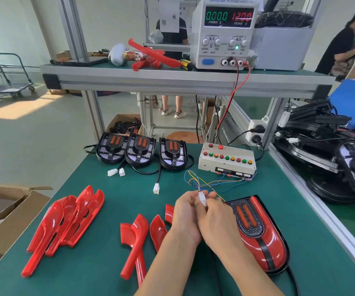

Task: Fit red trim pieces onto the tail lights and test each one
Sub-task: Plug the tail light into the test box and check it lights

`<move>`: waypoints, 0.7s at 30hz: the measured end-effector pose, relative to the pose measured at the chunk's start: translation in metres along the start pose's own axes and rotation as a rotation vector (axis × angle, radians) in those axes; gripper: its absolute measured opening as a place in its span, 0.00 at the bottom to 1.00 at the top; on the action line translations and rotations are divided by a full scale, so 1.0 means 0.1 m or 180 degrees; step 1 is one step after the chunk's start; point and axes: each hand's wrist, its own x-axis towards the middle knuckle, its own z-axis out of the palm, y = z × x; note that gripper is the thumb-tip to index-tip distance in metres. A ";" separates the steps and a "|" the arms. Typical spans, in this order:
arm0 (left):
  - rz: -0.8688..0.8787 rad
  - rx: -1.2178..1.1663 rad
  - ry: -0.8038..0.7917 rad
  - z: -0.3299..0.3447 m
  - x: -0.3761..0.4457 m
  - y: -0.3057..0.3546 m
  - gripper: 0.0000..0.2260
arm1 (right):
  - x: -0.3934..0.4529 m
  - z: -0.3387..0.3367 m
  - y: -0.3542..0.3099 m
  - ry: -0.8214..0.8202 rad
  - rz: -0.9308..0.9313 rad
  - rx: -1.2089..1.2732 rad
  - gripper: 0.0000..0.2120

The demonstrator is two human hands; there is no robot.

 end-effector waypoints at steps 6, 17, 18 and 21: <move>-0.0106 -0.0368 -0.0144 -0.03 0.00 -0.07 0.12 | -0.03 0.01 -0.03 0.0029 0.0121 -0.0215 0.19; -0.0053 -0.0320 -0.0162 -0.01 -0.02 -0.08 0.12 | -0.01 0.04 -0.04 0.0079 0.0218 -0.0410 0.19; -0.0056 -0.0316 -0.0167 -0.01 -0.02 -0.09 0.11 | -0.01 0.05 -0.04 0.0087 0.0208 -0.0433 0.19; -0.0057 -0.0336 -0.0218 -0.02 -0.02 -0.11 0.09 | -0.01 0.05 -0.02 0.0105 0.0205 -0.0469 0.20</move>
